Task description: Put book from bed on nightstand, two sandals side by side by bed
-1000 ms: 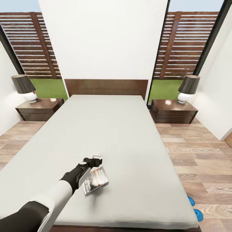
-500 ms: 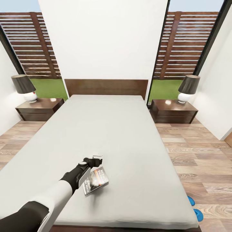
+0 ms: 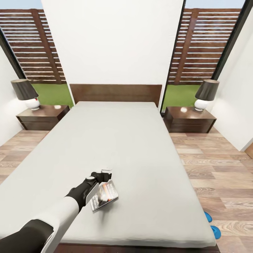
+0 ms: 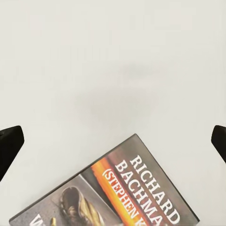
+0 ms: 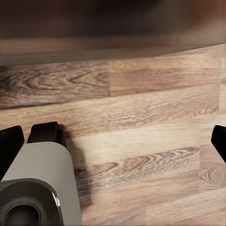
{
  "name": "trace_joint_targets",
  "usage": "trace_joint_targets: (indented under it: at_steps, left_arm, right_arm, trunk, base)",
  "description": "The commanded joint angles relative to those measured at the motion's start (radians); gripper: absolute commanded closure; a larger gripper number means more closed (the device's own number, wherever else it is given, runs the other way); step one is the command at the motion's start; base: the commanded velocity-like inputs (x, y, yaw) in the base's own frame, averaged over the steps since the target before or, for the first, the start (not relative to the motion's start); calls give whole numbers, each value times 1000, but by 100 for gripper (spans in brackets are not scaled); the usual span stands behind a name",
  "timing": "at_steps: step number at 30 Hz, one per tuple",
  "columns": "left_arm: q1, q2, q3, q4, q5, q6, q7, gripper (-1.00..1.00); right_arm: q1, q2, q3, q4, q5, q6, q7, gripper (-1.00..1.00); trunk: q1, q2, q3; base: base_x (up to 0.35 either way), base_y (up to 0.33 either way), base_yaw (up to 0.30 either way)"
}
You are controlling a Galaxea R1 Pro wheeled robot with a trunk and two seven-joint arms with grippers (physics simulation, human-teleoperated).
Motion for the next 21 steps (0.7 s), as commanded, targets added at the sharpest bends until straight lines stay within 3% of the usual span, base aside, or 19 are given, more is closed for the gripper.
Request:
trace_joint_targets:
  at_steps: [1,21]
  left_arm:
    - [0,1,-8,-2,10,5,8,-100]
    - [0,0,-10,-2,10,5,7,-100]
  right_arm:
    - [0,0,-8,1,11,-2,-4,-100]
    - [35,-6,-8,2,10,-1,-2,-100]
  trunk:
    - [0,0,-2]
    - [0,0,-35]
  base:
    - [0,0,0]
    - [0,0,0]
